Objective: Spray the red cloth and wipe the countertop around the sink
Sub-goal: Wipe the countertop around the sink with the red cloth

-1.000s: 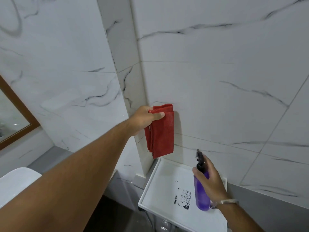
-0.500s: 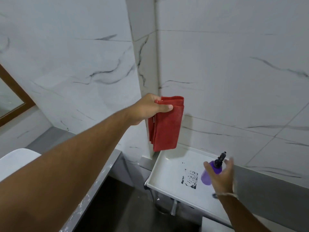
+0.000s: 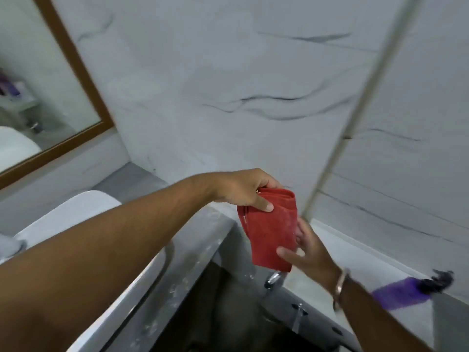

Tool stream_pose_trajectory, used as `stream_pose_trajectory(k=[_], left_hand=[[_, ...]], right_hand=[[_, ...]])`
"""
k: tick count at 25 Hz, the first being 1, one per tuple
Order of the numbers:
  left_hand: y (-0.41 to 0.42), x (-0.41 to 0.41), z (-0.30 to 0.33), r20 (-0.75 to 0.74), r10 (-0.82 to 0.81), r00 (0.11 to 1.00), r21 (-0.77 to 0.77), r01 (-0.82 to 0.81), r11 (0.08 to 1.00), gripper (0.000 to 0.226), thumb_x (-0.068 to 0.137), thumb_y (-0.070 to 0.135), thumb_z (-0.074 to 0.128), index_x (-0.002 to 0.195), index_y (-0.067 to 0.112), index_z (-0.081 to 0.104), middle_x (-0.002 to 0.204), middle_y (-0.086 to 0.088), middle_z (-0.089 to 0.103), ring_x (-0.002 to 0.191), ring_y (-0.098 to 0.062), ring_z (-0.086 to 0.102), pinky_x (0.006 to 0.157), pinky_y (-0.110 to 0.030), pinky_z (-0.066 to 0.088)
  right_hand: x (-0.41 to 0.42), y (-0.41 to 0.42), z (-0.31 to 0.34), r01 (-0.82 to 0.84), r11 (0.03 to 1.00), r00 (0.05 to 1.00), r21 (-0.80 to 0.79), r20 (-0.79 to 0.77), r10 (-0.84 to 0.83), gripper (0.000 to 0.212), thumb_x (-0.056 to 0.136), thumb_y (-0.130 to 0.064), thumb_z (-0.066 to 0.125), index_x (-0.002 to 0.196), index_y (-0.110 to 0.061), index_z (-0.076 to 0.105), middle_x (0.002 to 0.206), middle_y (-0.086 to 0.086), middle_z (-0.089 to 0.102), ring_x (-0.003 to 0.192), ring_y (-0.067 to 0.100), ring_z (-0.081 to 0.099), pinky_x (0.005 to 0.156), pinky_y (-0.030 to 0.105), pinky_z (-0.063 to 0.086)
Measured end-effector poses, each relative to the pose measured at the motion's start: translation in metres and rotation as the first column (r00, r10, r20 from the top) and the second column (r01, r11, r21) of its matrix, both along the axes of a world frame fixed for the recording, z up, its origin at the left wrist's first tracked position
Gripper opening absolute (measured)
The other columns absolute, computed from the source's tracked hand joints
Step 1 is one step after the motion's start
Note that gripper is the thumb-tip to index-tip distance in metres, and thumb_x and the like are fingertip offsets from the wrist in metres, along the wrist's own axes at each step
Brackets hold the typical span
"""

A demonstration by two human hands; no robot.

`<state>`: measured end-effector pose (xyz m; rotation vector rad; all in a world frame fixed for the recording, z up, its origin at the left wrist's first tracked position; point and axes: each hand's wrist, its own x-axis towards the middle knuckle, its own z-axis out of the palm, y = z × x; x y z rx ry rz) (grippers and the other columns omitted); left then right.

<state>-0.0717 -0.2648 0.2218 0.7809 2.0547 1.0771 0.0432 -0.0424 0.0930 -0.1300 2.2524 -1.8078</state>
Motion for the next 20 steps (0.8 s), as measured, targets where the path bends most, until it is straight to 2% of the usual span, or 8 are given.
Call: stream_pose_trajectory(k=[1, 3, 6, 8, 10, 13, 15, 20], left_hand=[[-0.027, -0.008, -0.005, -0.034, 0.013, 0.999, -0.029, -0.014, 0.999, 0.021, 0.095, -0.001, 0.065, 0.112, 0.011, 0.070, 0.102, -0.005, 0.076, 0.085, -0.013, 0.073, 0.067, -0.027, 0.059], [-0.092, -0.030, -0.016, -0.139, 0.060, 0.988, -0.100, -0.074, 0.992, 0.028, 0.095, -0.003, 0.062, 0.091, 0.024, 0.071, 0.085, 0.013, 0.074, 0.076, 0.000, 0.069, 0.066, -0.018, 0.053], [-0.199, -0.070, -0.046, -0.315, 0.198, 0.928, -0.174, -0.261, 0.950, 0.032, 0.091, -0.007, 0.063, 0.086, 0.024, 0.068, 0.083, 0.018, 0.066, 0.073, 0.006, 0.061, 0.070, -0.019, 0.048], [-0.259, -0.096, -0.084, -0.444, 0.311, 0.841, -0.182, -0.424, 0.887, 0.027, 0.088, -0.012, 0.062, 0.100, 0.011, 0.072, 0.096, 0.004, 0.071, 0.088, -0.008, 0.066, 0.082, -0.030, 0.053], [-0.306, -0.111, -0.122, -0.572, 0.392, 0.721, -0.268, -0.615, 0.742, 0.043, 0.090, -0.007, 0.058, 0.125, 0.017, 0.066, 0.125, -0.005, 0.066, 0.115, -0.023, 0.060, 0.102, -0.039, 0.047], [-0.370, -0.109, -0.186, -0.618, 0.471, 0.630, -0.397, -0.767, 0.504, 0.056, 0.100, 0.025, 0.058, 0.153, 0.024, 0.039, 0.155, -0.003, 0.043, 0.142, -0.025, 0.038, 0.119, -0.041, 0.029], [-0.386, -0.102, -0.218, -0.662, 0.440, 0.607, -0.382, -0.778, 0.498, 0.060, 0.102, 0.042, 0.051, 0.155, 0.020, 0.034, 0.157, -0.006, 0.039, 0.146, -0.028, 0.030, 0.121, -0.044, 0.020], [-0.391, -0.105, -0.236, -0.779, 0.240, 0.579, -0.403, -0.756, 0.515, 0.070, 0.095, 0.059, 0.024, 0.158, 0.028, 0.026, 0.161, -0.007, 0.033, 0.150, -0.030, 0.020, 0.120, -0.060, 0.009]], right_hand=[[-0.028, -0.023, 0.007, -0.086, 0.996, 0.996, 0.034, 0.001, 0.086, 0.055, 0.086, -0.005, 0.075, 0.135, -0.017, 0.052, 0.121, -0.002, 0.071, 0.111, 0.013, 0.069, 0.090, 0.031, 0.058], [-0.078, -0.078, 0.013, -0.153, 0.967, 0.982, 0.204, -0.077, 0.172, 0.027, 0.090, 0.001, 0.069, 0.111, -0.015, 0.065, 0.097, -0.001, 0.077, 0.090, 0.006, 0.074, 0.080, 0.032, 0.058], [-0.142, -0.167, 0.008, -0.117, 0.893, 0.940, 0.434, -0.242, 0.241, 0.025, 0.087, -0.008, 0.072, 0.111, -0.017, 0.070, 0.094, -0.005, 0.075, 0.082, -0.001, 0.069, 0.078, 0.028, 0.054], [-0.172, -0.221, -0.004, -0.089, 0.842, 0.905, 0.532, -0.310, 0.292, 0.033, 0.086, -0.019, 0.073, 0.118, -0.018, 0.070, 0.102, -0.003, 0.077, 0.089, 0.010, 0.071, 0.083, 0.029, 0.056], [-0.186, -0.264, -0.028, -0.163, 0.760, 0.871, 0.630, -0.270, 0.411, 0.039, 0.088, -0.027, 0.070, 0.126, -0.023, 0.066, 0.112, -0.004, 0.075, 0.099, 0.016, 0.071, 0.089, 0.030, 0.054], [-0.198, -0.316, -0.092, -0.317, 0.477, 0.797, 0.820, -0.042, 0.602, 0.049, 0.096, -0.037, 0.056, 0.143, -0.027, 0.050, 0.137, -0.002, 0.061, 0.125, 0.020, 0.057, 0.104, 0.032, 0.044], [-0.205, -0.338, -0.129, -0.325, 0.338, 0.778, 0.883, 0.047, 0.627, 0.056, 0.098, -0.043, 0.048, 0.151, -0.027, 0.037, 0.154, 0.000, 0.043, 0.138, 0.023, 0.045, 0.113, 0.036, 0.037], [-0.231, -0.392, -0.180, -0.243, 0.211, 0.694, 0.947, 0.018, 0.719, 0.070, 0.098, -0.052, 0.038, 0.159, -0.021, 0.020, 0.165, 0.013, 0.019, 0.150, 0.039, 0.022, 0.121, 0.050, 0.021]])
